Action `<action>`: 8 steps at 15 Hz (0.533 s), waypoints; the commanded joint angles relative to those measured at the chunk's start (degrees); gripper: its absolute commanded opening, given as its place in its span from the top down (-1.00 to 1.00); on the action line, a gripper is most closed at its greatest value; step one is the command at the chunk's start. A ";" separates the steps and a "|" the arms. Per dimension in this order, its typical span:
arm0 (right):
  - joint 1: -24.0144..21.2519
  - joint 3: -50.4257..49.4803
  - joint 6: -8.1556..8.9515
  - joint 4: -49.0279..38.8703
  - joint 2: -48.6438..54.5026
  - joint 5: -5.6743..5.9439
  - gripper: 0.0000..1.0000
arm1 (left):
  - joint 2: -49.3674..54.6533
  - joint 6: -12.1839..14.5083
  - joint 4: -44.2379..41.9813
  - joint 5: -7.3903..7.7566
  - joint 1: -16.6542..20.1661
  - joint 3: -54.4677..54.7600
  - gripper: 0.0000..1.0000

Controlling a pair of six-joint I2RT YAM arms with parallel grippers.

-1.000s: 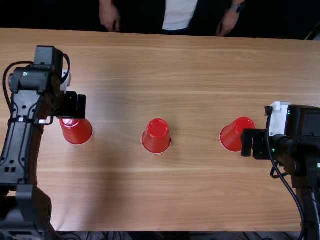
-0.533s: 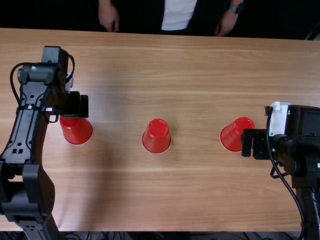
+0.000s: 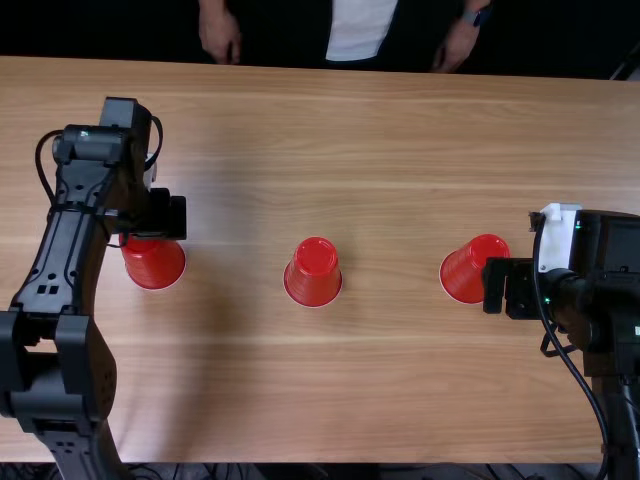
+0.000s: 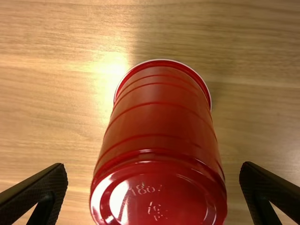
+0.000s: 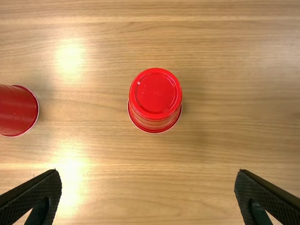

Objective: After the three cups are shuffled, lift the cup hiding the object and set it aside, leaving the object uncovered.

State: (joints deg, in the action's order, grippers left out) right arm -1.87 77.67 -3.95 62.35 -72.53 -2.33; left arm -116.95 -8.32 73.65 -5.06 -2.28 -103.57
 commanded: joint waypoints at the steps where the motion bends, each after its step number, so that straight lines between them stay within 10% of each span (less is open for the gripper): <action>1: 0.46 0.29 0.46 -0.06 0.29 -0.20 -1.00 | -1.53 -1.60 0.29 0.42 -0.35 -1.28 -0.82; 8: 0.46 0.64 0.46 -0.06 0.46 -0.20 -1.00 | -1.62 -2.55 0.71 0.31 -0.26 -0.58 0.50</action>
State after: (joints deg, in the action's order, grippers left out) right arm -1.87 77.67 -3.95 62.35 -72.51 -2.33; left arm -116.97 -10.37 74.11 -5.08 -2.26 -103.55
